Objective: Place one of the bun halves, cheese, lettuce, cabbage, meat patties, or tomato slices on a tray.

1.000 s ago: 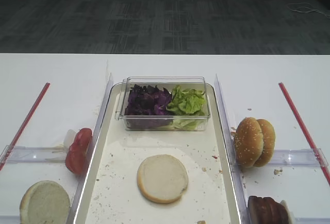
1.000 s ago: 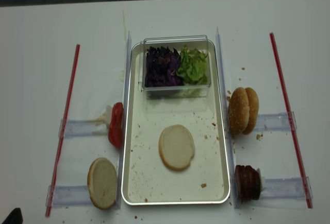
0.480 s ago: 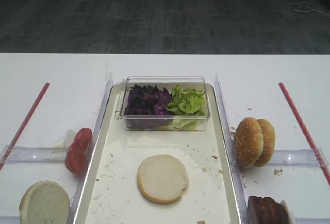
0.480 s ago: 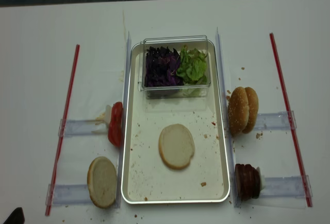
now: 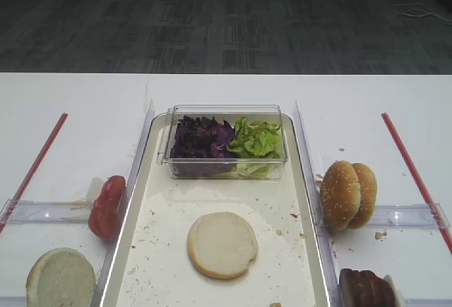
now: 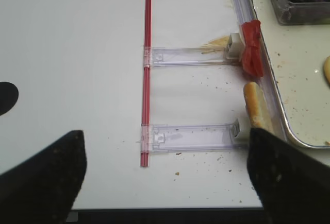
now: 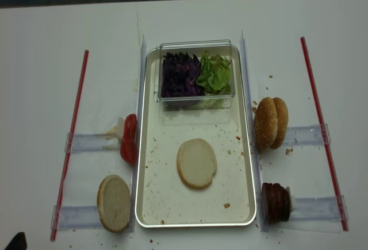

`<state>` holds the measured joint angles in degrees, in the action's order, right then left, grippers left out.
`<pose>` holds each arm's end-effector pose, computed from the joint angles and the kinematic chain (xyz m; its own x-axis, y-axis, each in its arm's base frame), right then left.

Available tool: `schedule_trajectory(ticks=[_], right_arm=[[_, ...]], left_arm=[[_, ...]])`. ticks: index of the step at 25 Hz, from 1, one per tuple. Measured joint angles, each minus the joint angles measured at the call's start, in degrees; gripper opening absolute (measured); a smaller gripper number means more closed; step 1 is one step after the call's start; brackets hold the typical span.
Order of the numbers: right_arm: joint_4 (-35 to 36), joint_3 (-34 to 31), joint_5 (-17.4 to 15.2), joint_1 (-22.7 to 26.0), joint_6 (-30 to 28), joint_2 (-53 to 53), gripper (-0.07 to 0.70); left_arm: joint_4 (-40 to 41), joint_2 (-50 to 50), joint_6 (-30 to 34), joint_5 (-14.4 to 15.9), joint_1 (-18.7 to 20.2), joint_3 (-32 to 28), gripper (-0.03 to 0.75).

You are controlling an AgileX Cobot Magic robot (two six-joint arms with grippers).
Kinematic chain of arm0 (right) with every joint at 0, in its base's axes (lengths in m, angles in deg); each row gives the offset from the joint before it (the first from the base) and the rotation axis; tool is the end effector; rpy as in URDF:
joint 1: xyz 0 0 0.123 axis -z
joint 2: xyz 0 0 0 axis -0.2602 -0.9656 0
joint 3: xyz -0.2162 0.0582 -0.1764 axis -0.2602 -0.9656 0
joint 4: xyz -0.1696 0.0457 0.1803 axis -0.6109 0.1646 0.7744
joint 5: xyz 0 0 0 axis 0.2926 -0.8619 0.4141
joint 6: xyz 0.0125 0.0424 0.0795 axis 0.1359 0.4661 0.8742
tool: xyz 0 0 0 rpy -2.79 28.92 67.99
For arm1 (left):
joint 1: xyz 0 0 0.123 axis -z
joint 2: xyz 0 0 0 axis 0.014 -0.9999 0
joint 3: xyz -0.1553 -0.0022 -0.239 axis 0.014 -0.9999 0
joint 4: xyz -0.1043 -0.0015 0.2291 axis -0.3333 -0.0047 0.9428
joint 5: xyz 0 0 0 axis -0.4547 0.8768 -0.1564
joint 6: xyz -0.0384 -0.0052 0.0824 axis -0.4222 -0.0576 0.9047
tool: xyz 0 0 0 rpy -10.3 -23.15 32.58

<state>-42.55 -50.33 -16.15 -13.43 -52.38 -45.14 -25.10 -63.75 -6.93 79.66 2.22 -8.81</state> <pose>-0.0083 -0.0022 0.2690 -0.5030 0.0210 -0.8640 0.0547 0.9985 -0.0076 -0.0225 0.0049 0.2707 -0.5899 -0.0714 -0.8043 -0.0650 0.9970 -0.0408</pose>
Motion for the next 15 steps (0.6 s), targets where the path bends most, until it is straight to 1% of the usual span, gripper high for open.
schedule_trajectory(ticks=[1, 3, 5, 6, 15], right_arm=[[0.0, 0.0, 0.0, 0.0, 0.0, 0.0, 0.589], [0.0, 0.0, 0.0, 0.0, 0.0, 0.0, 0.589], [0.0, 0.0, 0.0, 0.0, 0.0, 0.0, 0.589], [0.0, 0.0, 0.0, 0.0, 0.0, 0.0, 0.589], [0.0, 0.0, 0.0, 0.0, 0.0, 0.0, 0.589]], left_arm=[[0.0, 0.0, 0.1, 0.0, 0.0, -0.1, 0.616], [0.0, 0.0, 0.2, -1.3, 0.0, -0.6, 0.616], [0.0, 0.1, 0.8, -3.8, 0.0, -2.0, 0.616], [-0.1, 0.1, 1.4, -4.4, 0.0, -2.4, 0.616], [-0.3, 0.1, 2.3, -5.2, 0.0, -2.7, 0.616]])
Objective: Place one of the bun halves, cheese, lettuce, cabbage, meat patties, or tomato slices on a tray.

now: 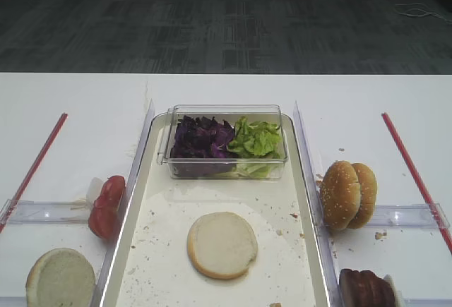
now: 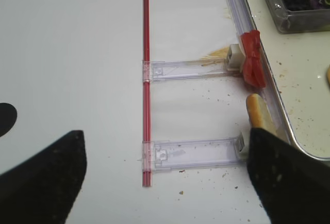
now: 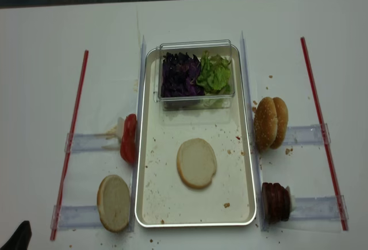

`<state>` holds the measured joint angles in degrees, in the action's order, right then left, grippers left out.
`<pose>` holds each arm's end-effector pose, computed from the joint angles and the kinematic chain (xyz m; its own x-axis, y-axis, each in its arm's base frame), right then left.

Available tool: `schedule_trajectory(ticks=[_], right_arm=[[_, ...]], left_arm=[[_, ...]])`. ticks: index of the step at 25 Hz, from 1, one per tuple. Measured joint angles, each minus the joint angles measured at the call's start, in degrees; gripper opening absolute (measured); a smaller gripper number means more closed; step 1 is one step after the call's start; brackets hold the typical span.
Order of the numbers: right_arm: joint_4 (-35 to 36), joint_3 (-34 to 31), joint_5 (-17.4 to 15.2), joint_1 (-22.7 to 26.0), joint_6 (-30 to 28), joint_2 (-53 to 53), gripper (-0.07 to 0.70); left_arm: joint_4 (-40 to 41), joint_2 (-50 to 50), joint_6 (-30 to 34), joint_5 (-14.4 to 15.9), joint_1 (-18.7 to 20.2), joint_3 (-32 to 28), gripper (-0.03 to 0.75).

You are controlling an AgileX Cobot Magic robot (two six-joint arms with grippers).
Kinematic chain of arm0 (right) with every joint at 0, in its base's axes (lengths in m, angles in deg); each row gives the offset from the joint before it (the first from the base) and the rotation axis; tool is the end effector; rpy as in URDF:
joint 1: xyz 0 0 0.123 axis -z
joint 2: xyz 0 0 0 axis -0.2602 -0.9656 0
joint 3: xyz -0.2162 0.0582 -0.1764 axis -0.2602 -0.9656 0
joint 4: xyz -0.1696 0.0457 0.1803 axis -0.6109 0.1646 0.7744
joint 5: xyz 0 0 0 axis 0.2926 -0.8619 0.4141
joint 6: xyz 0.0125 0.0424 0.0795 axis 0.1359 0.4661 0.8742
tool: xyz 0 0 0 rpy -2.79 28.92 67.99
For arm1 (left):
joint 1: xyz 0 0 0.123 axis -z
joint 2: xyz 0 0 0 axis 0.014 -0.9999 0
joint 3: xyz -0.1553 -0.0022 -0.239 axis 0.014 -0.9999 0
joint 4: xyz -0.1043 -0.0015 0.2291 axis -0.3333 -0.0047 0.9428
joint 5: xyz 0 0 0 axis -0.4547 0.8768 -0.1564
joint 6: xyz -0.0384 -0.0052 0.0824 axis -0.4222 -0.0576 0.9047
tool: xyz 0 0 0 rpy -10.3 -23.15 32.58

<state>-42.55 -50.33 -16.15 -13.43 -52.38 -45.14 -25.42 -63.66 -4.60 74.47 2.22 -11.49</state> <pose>-0.0083 -0.0022 0.2690 -0.5030 0.0210 -0.8640 0.0547 0.9985 -0.0076 -0.0127 0.0040 0.2650 -0.5553 -0.0295 -0.8311 -0.0338 0.9993 -0.0129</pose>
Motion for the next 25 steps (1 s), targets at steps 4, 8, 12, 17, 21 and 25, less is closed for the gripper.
schedule_trajectory(ticks=[4, 8, 12, 17, 21, 25], right_arm=[[0.0, 0.0, 0.0, 0.0, 0.0, 0.0, 0.589], [0.0, 0.0, 0.0, 0.0, 0.0, 0.0, 0.589], [0.0, 0.0, 0.0, 0.0, 0.0, 0.0, 0.589], [0.0, 0.0, 0.0, 0.0, 0.0, 0.0, 0.589], [0.0, 0.0, 0.0, 0.0, 0.0, 0.0, 0.589], [0.0, 0.0, 0.0, 0.0, 0.0, 0.0, 0.589]], left_arm=[[0.0, 0.0, 0.0, 0.0, 0.0, 0.0, 0.616], [0.0, 0.0, 0.0, 0.0, 0.0, 0.0, 0.616], [0.0, 0.0, 0.0, 0.0, 0.0, 0.0, 0.616], [0.0, 0.0, 0.0, 0.0, 0.0, 0.0, 0.616], [0.0, 0.0, 0.1, 0.0, 0.0, 0.0, 0.616], [0.0, 0.0, 0.2, 0.0, 0.0, 0.0, 0.616]])
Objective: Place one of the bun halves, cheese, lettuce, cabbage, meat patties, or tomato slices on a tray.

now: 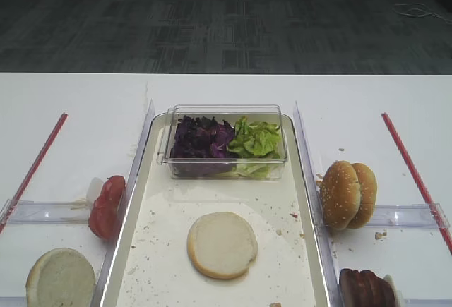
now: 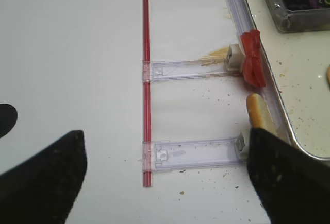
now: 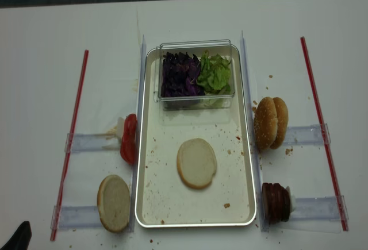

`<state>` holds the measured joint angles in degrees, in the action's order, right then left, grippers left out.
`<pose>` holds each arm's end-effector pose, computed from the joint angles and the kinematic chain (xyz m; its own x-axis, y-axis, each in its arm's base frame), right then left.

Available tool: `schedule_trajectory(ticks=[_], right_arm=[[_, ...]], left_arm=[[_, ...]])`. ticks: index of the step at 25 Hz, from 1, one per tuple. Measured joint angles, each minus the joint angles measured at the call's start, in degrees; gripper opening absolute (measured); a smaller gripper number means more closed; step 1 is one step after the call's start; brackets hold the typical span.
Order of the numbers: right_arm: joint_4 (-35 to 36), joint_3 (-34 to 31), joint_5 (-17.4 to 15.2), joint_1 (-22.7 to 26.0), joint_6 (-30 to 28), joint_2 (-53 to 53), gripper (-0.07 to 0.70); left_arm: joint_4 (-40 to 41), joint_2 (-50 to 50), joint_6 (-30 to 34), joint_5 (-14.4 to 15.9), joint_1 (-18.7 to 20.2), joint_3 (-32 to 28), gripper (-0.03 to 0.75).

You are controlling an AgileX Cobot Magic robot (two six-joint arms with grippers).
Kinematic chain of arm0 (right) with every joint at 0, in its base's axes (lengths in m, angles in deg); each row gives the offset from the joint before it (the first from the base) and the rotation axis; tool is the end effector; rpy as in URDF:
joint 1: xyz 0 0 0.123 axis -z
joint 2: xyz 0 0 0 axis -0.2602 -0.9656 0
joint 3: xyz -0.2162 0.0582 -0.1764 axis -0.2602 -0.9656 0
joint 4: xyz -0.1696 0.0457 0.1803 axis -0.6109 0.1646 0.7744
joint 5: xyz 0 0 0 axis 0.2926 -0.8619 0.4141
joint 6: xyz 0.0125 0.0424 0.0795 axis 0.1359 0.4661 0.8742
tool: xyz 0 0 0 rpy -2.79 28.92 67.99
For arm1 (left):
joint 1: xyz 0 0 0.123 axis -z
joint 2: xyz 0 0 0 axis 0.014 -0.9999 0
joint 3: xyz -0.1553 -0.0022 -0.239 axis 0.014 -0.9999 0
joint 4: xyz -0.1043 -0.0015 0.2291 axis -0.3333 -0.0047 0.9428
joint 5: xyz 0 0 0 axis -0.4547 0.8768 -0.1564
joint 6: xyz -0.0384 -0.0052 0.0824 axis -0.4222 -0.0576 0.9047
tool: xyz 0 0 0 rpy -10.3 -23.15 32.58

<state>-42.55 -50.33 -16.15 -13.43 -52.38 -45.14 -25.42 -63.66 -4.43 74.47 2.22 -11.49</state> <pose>-0.0083 -0.0022 0.2690 -0.5030 0.0210 -0.8640 0.0547 0.9985 -0.0076 -0.0127 0.0040 0.2650 -0.5554 -0.0265 -0.8312 -0.0321 0.9994 -0.0104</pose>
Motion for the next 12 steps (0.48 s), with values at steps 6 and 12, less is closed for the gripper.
schedule_trajectory(ticks=[6, 12], right_arm=[[0.0, 0.0, 0.0, 0.0, 0.0, 0.0, 0.589], [0.0, 0.0, 0.0, 0.0, 0.0, 0.0, 0.589]], left_arm=[[0.0, 0.0, 0.1, 0.0, 0.0, 0.0, 0.616], [0.0, 0.0, 0.1, -0.1, 0.0, 0.0, 0.616]])
